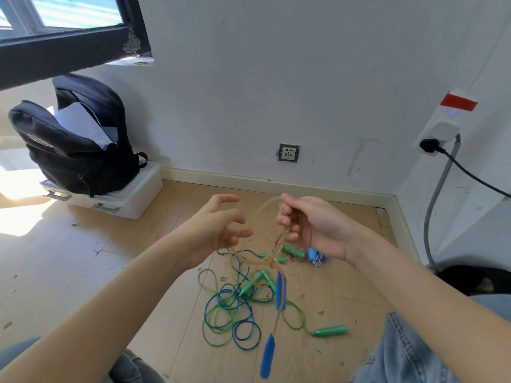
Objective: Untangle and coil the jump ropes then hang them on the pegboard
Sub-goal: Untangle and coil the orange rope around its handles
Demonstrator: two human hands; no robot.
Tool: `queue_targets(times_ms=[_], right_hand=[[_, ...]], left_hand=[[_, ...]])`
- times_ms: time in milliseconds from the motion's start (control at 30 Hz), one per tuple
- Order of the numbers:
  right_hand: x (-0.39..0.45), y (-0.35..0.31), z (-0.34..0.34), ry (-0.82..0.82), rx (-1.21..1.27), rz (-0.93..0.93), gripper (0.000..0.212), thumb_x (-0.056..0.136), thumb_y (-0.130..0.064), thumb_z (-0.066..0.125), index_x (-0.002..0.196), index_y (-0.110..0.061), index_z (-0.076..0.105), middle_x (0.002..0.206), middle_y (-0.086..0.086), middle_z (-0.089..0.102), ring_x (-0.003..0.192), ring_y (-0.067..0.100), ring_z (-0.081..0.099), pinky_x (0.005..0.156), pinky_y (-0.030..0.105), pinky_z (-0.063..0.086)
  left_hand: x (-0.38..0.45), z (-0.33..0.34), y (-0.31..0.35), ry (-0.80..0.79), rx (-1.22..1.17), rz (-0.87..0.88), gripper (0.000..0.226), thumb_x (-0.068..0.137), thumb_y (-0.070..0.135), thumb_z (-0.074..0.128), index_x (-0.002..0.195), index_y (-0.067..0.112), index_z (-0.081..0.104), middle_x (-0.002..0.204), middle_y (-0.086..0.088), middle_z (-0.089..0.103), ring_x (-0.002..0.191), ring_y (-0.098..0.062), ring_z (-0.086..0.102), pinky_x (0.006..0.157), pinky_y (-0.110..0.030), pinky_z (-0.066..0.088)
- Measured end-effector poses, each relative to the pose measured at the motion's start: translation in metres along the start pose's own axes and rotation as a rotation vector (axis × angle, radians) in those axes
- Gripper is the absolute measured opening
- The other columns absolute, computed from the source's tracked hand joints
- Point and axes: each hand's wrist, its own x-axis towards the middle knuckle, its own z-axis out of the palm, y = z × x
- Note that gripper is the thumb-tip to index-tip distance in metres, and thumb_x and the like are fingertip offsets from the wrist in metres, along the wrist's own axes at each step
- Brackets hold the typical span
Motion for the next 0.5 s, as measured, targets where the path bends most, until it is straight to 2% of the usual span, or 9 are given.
queue_targets(times_ms=[67,133,200,233,300,367,433,500], right_hand=[[0.002,-0.002,-0.001,0.014,0.095,-0.05,0.035,0.099,-0.021,0.039,0.066,-0.012,0.046,0.056,0.002,0.05,0.042,0.009,0.037,0.04,0.019,0.038],[0.003,-0.005,-0.002,0.014,0.166,-0.102,0.033,0.099,-0.019,0.038,0.068,-0.01,0.047,0.06,0.004,0.053,0.043,0.01,0.04,0.043,0.02,0.041],[0.004,-0.005,-0.003,0.01,0.19,-0.131,0.032,0.098,-0.018,0.038,0.07,-0.01,0.048,0.061,0.004,0.055,0.044,0.01,0.041,0.044,0.021,0.043],[0.004,-0.004,-0.003,0.018,0.189,-0.135,0.032,0.099,-0.018,0.038,0.069,-0.01,0.048,0.06,0.003,0.054,0.044,0.01,0.04,0.044,0.021,0.042],[0.006,-0.002,-0.004,0.078,0.174,-0.14,0.033,0.099,-0.018,0.038,0.067,-0.011,0.046,0.055,0.001,0.05,0.043,0.009,0.036,0.041,0.02,0.038],[0.007,-0.002,-0.008,0.198,0.19,-0.155,0.034,0.099,-0.017,0.037,0.066,-0.013,0.042,0.05,-0.002,0.045,0.042,0.009,0.031,0.038,0.018,0.032],[0.009,-0.005,-0.014,0.313,0.232,-0.172,0.034,0.098,-0.016,0.036,0.064,-0.015,0.038,0.045,-0.004,0.04,0.04,0.008,0.026,0.037,0.017,0.026],[0.01,-0.006,-0.018,0.374,0.275,-0.177,0.035,0.097,-0.016,0.035,0.062,-0.016,0.036,0.042,-0.006,0.037,0.036,0.007,0.024,0.035,0.017,0.024]], left_hand=[[-0.003,0.0,0.0,-0.104,0.221,0.057,0.033,0.086,0.008,0.059,0.114,0.023,0.052,0.11,-0.002,0.057,0.062,-0.008,0.064,0.039,-0.015,0.033],[-0.006,0.002,-0.002,-0.282,0.346,0.094,0.026,0.086,0.016,0.062,0.11,0.024,0.059,0.107,0.006,0.063,0.057,-0.006,0.059,0.038,-0.014,0.027],[-0.006,0.005,-0.006,-0.398,0.445,0.105,0.027,0.086,0.02,0.063,0.112,0.026,0.059,0.102,0.008,0.068,0.048,-0.005,0.049,0.038,-0.014,0.028],[-0.004,0.007,-0.009,-0.405,0.527,0.125,0.026,0.086,0.021,0.063,0.111,0.026,0.061,0.103,0.008,0.069,0.044,-0.004,0.043,0.039,-0.015,0.03],[0.002,0.008,-0.014,-0.353,0.695,0.174,0.017,0.086,0.021,0.063,0.102,0.026,0.065,0.102,0.01,0.068,0.04,-0.004,0.039,0.043,-0.017,0.035],[0.009,0.003,-0.016,-0.264,0.804,0.187,0.012,0.087,0.023,0.063,0.096,0.031,0.064,0.1,0.018,0.065,0.04,-0.003,0.047,0.052,-0.018,0.042],[0.016,-0.007,-0.018,-0.172,0.926,0.166,0.007,0.088,0.026,0.061,0.092,0.032,0.063,0.097,0.024,0.06,0.047,0.0,0.059,0.06,-0.013,0.045],[0.023,-0.02,-0.025,-0.102,1.171,0.114,0.006,0.09,0.026,0.056,0.087,0.028,0.061,0.1,0.018,0.061,0.054,0.0,0.064,0.063,-0.017,0.048]])
